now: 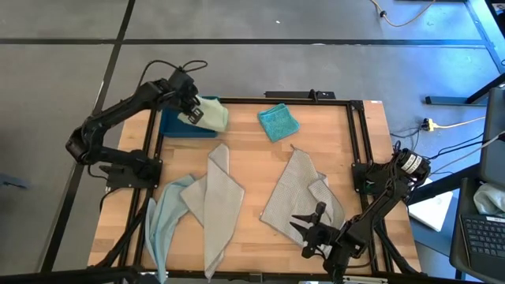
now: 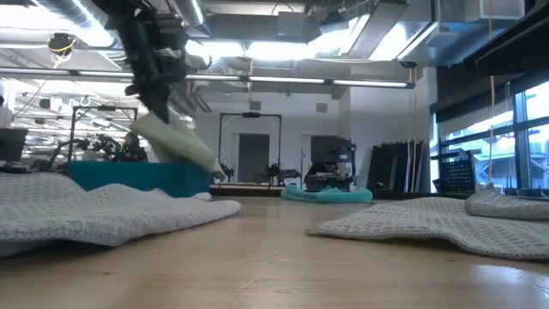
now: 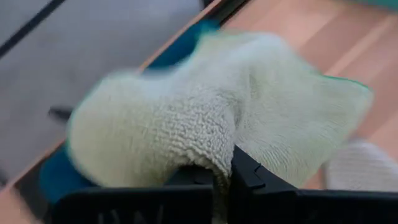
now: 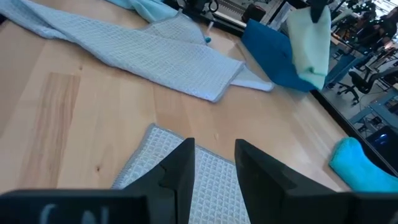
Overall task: Fold microfiber towels
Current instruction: Put the green towel into the blue bin
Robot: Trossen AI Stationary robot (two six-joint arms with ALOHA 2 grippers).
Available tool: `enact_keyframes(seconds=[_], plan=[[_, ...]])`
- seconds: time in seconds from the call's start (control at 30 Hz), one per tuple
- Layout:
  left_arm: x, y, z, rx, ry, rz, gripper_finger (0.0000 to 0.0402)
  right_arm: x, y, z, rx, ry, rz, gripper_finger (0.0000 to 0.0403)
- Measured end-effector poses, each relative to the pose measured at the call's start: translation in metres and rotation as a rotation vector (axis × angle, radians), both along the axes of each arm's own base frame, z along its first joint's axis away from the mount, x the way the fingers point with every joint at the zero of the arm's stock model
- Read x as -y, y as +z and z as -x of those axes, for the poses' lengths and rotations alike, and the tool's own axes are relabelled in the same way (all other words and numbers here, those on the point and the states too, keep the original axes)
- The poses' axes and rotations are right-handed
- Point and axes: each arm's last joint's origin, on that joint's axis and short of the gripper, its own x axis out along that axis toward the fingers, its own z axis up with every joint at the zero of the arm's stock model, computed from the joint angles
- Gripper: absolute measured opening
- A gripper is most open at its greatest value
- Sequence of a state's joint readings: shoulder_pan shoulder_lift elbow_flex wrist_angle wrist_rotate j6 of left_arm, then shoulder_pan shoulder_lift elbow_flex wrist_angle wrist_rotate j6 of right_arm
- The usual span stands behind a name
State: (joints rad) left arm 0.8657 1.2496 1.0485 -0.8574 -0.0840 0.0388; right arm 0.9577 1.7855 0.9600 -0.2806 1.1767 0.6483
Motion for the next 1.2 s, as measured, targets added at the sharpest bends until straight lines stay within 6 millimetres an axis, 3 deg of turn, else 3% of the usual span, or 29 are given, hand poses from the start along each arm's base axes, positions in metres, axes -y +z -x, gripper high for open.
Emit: enact_keyframes(seconds=[0.3,0.5,0.73,1.07,1.2], plan=[[-0.006,-0.017,0.018,-0.142,0.103,0.035,0.0000,-0.002,0.001,0.000,0.009,0.003,-0.017,0.0117],[-0.008,-0.053,0.019,-0.138,0.107,-0.021,0.0000,-0.002,0.000,0.000,0.000,0.011,-0.031,0.0117],[-0.006,-0.086,0.032,-0.210,0.170,-0.057,0.0000,-0.002,0.000,-0.001,-0.001,0.008,-0.028,0.0117],[-0.007,-0.088,0.031,-0.156,0.226,-0.067,0.0001,0.000,0.000,-0.003,0.000,0.001,-0.029,0.0117],[-0.005,-0.089,0.031,-0.144,0.237,-0.037,0.0026,0.000,0.000,-0.003,0.000,0.001,-0.029,0.0117]])
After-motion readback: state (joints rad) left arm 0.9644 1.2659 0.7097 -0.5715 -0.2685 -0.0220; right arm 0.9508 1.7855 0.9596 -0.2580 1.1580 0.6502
